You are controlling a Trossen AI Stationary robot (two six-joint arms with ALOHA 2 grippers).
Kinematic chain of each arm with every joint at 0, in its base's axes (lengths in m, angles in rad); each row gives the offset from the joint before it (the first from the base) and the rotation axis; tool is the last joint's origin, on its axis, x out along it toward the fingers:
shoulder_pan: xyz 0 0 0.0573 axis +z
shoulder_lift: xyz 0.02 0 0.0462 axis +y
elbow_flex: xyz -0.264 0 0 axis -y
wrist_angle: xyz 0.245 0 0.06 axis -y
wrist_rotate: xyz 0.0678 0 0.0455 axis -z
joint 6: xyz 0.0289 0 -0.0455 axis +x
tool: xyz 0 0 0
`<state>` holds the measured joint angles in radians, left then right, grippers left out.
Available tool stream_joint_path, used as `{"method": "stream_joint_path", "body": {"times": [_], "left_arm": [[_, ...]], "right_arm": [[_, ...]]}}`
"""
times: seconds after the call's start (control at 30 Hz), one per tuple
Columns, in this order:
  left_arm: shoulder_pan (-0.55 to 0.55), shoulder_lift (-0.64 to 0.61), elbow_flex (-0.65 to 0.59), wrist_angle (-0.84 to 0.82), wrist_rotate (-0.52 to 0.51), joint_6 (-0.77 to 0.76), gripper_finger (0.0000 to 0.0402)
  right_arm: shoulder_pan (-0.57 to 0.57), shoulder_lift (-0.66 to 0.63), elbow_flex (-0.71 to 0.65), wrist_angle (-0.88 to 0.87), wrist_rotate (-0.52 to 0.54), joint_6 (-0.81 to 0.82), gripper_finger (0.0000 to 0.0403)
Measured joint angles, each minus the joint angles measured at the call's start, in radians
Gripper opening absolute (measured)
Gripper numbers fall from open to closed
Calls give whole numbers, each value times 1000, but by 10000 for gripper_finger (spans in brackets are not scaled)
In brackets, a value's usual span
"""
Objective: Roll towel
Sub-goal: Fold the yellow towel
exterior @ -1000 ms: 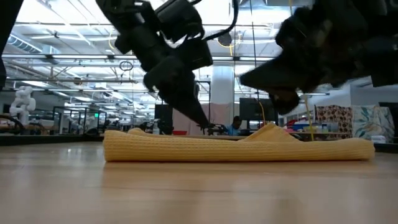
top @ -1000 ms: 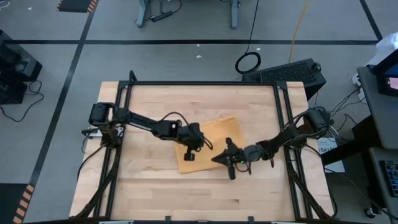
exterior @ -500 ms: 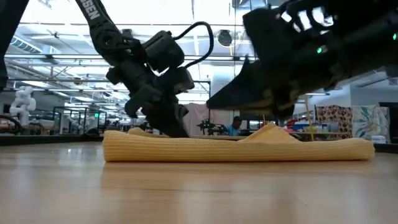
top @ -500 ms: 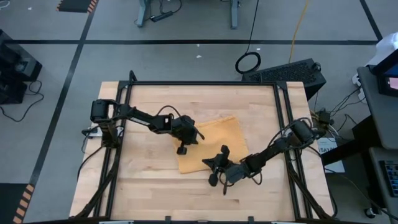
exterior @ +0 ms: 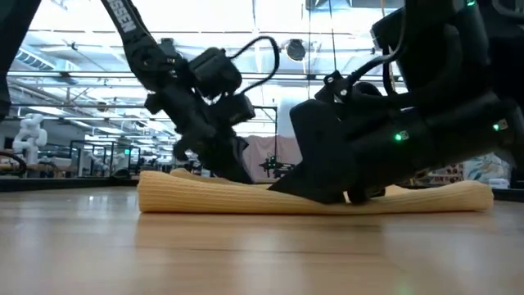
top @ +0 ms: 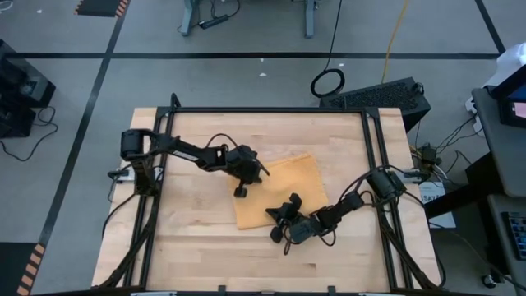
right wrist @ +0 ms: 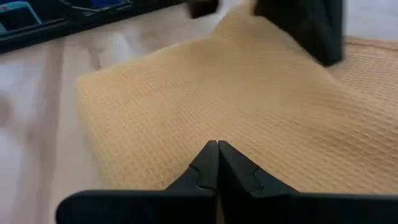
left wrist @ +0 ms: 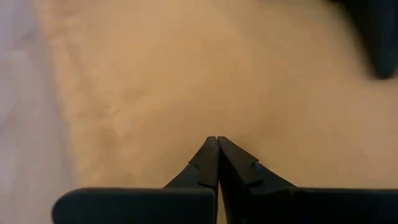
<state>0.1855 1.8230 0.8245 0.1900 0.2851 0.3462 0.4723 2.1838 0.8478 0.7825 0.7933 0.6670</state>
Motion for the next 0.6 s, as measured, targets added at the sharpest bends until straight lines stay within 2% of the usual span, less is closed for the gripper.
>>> {"method": "stream_joint_path", "body": {"times": [0.17, 0.3, 0.47, 0.6], "left_arm": [[54, 34, 4, 0, -82, 1, 6], [86, 34, 4, -1, -92, -16, 6], [99, -36, -1, -29, -125, -26, 6], [77, -114, 1, -19, -74, -58, 6]], "right_arm": [[26, -12, -1, -7, -31, -23, 0], [32, -19, -2, -20, -36, -23, 0], [34, -20, -2, -35, -38, -12, 0], [34, -20, -2, -27, -36, -17, 0]]}}
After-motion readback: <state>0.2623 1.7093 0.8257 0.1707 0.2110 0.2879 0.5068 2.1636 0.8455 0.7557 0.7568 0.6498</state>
